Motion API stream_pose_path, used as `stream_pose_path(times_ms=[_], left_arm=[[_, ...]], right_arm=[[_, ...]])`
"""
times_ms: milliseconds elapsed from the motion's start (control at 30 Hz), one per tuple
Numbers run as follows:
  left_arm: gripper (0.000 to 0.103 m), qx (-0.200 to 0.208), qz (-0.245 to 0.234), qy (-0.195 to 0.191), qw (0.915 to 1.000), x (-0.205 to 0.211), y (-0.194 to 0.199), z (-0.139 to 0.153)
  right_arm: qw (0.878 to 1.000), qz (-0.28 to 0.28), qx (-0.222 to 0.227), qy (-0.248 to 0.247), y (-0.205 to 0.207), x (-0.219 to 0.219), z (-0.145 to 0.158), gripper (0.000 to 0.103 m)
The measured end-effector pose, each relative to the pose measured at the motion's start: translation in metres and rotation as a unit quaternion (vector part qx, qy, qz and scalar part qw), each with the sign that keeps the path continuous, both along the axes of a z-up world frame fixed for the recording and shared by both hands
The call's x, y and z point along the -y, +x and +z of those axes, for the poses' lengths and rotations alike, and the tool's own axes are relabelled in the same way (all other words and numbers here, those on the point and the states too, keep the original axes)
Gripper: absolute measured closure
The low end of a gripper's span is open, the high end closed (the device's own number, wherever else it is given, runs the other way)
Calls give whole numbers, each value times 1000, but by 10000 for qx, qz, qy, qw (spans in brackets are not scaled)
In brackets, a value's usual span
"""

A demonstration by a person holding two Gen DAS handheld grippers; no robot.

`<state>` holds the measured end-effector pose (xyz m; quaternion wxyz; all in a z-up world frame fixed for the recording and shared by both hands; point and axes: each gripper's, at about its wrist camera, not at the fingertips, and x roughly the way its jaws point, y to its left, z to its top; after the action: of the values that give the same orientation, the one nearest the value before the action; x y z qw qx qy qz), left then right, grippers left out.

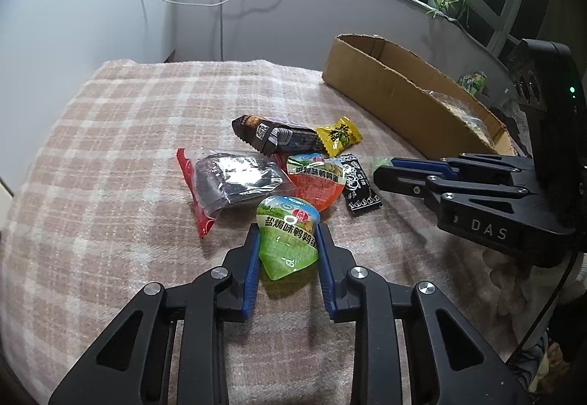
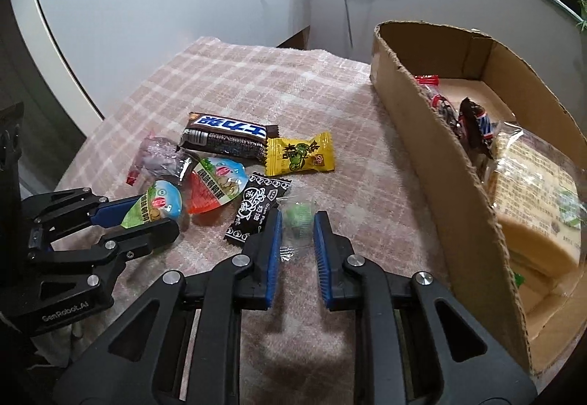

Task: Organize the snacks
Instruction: 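Grasp the green jelly pack with the left gripper while the right gripper grasps the small clear candy, then carry the green jelly pack and clear candy into the box and release both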

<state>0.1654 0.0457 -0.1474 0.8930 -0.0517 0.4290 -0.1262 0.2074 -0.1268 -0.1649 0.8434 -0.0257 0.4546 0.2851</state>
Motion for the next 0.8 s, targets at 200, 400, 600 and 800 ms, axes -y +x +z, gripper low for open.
stream_pose_path(times_ms=[200, 400, 600, 800], left_arm=[[77, 51, 51, -113, 9999, -3, -6, 6], [77, 192, 30, -217, 9996, -1, -14, 22], [77, 359, -103, -343, 9987, 12, -13, 41], [77, 502, -333, -465, 9971, 39, -9, 57]], right_arm=[[9998, -51, 31, 193, -7, 12, 11, 85], [9988, -117, 196, 437, -18, 31, 33, 85], [9974, -265, 378, 550, -24, 58, 54, 85], [9956, -578, 522, 528, -23, 98, 67, 85]])
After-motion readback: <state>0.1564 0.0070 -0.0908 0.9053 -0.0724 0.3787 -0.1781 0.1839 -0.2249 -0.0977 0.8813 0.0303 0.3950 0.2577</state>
